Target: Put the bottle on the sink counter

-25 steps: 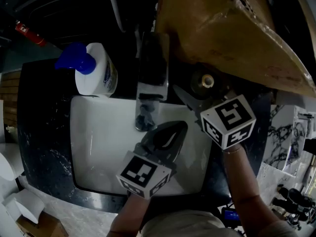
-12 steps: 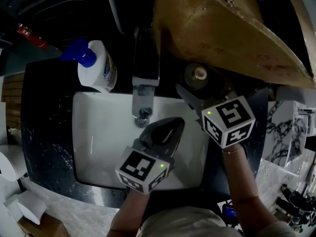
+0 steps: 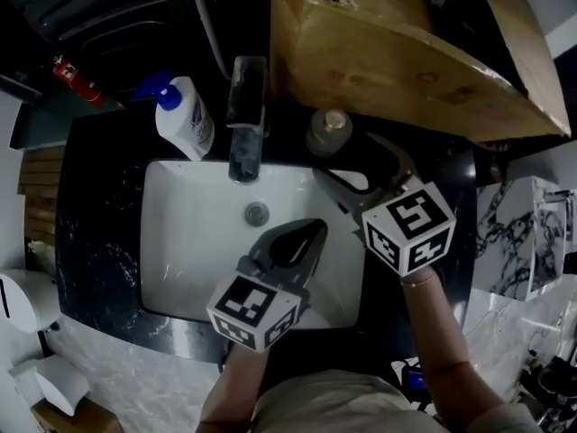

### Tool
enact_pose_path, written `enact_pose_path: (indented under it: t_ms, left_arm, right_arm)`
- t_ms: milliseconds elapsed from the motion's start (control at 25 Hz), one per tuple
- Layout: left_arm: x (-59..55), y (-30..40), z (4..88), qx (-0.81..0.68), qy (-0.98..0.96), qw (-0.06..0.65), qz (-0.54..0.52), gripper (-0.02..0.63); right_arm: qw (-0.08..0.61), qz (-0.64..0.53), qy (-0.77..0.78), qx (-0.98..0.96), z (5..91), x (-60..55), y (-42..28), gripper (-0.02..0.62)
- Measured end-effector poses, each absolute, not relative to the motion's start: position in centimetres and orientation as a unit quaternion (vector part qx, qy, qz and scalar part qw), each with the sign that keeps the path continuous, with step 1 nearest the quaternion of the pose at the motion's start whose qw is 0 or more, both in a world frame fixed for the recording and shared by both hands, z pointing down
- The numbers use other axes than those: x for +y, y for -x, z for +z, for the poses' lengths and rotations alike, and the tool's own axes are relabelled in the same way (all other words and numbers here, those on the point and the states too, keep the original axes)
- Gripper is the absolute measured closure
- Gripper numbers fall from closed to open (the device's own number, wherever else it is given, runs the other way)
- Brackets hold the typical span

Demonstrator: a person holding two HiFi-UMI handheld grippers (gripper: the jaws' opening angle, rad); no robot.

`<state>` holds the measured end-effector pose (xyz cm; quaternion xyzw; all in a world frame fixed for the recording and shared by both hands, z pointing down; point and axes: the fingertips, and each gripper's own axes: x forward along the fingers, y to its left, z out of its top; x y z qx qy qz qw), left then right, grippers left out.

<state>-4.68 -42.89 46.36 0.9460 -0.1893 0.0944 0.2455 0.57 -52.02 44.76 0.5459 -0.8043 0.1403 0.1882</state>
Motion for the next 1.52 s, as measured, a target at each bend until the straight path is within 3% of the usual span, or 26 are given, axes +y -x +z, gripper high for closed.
enact_pose_path:
  t_ms: [480, 560, 640, 920, 1040, 1320, 1520]
  left_arm:
    - [-36.2, 4.0, 42.1, -0.220, -0.951, 0.204, 0.077, 0.598]
    - [-34.7, 3.9, 41.4, -0.225, -0.951, 0.199, 0.071, 0.598]
    - [-33.2, 4.0, 40.9, -0.234, -0.950, 0.195, 0.068, 0.598]
    - [-28.4, 5.2, 39.2, -0.279, -0.941, 0.182, 0.054, 0.598]
    - [-26.4, 5.9, 38.5, -0.288, -0.940, 0.176, 0.052, 0.598]
    - [-22.0, 7.0, 36.1, -0.297, -0.941, 0.160, 0.025, 0.598]
    - [-18.9, 7.3, 34.3, -0.297, -0.943, 0.148, 0.004, 0.598]
  right_arm:
    - [0.126, 0.139, -0.534, -0.825, 39.4, -42.9, -1.2, 0.258]
    - [0.123, 0.126, -0.528, -0.831, 38.4, -40.9, -1.1, 0.328]
    - [0.117, 0.116, -0.524, -0.836, 37.5, -39.0, -1.1, 0.446]
    - [0.095, 0.099, -0.509, -0.850, 35.4, -32.4, -0.4, 0.513]
    - [0.074, 0.099, -0.510, -0.851, 34.6, -29.6, -0.1, 0.590]
    - [0.014, 0.075, -0.459, -0.885, 31.0, -22.4, 1.3, 0.592]
    - [0.010, 0.042, -0.454, -0.890, 28.9, -18.2, 1.3, 0.592]
